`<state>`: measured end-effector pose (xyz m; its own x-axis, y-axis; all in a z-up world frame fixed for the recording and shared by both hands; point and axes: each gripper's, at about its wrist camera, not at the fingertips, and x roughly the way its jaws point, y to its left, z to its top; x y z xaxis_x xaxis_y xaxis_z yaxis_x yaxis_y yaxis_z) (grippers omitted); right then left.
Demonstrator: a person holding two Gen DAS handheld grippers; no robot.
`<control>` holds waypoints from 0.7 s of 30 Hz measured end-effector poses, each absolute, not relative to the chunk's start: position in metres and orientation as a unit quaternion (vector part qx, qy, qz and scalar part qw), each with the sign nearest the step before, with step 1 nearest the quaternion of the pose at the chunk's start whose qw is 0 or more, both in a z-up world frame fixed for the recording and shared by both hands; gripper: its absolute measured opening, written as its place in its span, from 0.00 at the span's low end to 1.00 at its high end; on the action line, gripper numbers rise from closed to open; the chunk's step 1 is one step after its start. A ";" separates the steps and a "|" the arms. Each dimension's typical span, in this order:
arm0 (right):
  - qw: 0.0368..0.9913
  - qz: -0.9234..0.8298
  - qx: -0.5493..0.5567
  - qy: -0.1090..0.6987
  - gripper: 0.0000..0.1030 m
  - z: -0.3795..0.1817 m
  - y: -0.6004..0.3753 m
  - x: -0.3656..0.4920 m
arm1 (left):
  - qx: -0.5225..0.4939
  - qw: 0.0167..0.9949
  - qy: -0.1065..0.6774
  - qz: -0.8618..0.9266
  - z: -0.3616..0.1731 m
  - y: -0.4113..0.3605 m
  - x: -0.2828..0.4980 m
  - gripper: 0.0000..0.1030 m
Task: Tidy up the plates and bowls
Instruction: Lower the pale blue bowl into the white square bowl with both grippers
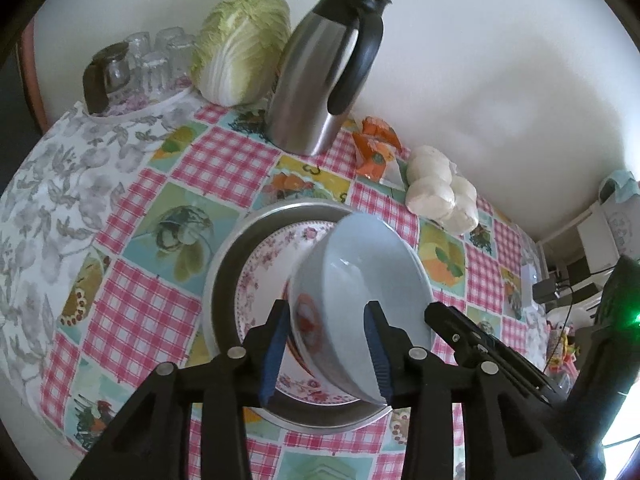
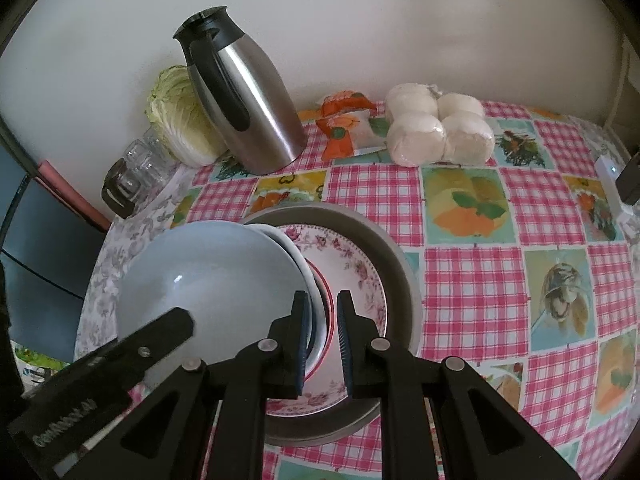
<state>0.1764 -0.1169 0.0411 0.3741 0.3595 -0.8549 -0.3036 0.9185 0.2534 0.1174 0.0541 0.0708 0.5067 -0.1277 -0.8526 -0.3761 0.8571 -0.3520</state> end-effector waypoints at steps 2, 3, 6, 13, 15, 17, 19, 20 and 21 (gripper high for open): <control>0.830 0.195 0.021 0.522 0.15 0.042 -0.116 0.177 | -0.265 0.831 0.483 0.079 0.075 0.060 0.114 0.41; 0.832 0.193 0.017 0.521 0.15 0.042 -0.116 0.177 | -0.269 0.831 0.481 0.081 0.075 0.063 0.113 0.41; 0.832 0.191 0.014 0.520 0.15 0.044 -0.115 0.178 | -0.289 0.826 0.475 0.094 0.072 0.074 0.110 0.43; 0.836 0.190 0.012 0.515 0.14 0.045 -0.117 0.173 | -0.350 0.810 0.467 0.065 0.053 0.088 0.110 0.46; 0.839 0.190 0.011 0.510 0.14 0.047 -0.120 0.170 | -0.349 0.807 0.471 0.070 0.049 0.088 0.111 0.46; 0.844 0.196 0.012 0.499 0.15 0.053 -0.124 0.164 | -0.353 0.801 0.477 0.077 0.042 0.088 0.113 0.47; 0.847 0.200 0.011 0.492 0.14 0.059 -0.127 0.159 | -0.361 0.795 0.482 0.074 0.038 0.089 0.111 0.47; 0.850 0.201 0.009 0.488 0.14 0.062 -0.129 0.155 | -0.363 0.795 0.481 0.071 0.039 0.088 0.109 0.45; 0.851 0.201 0.007 0.485 0.14 0.065 -0.132 0.151 | -0.359 0.798 0.479 0.070 0.043 0.086 0.107 0.45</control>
<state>0.1515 -0.1316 0.0647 0.4489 0.3492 -0.8226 -0.3349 0.9191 0.2074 0.1068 0.0863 0.0426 0.5306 -0.2331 -0.8149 -0.4550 0.7329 -0.5059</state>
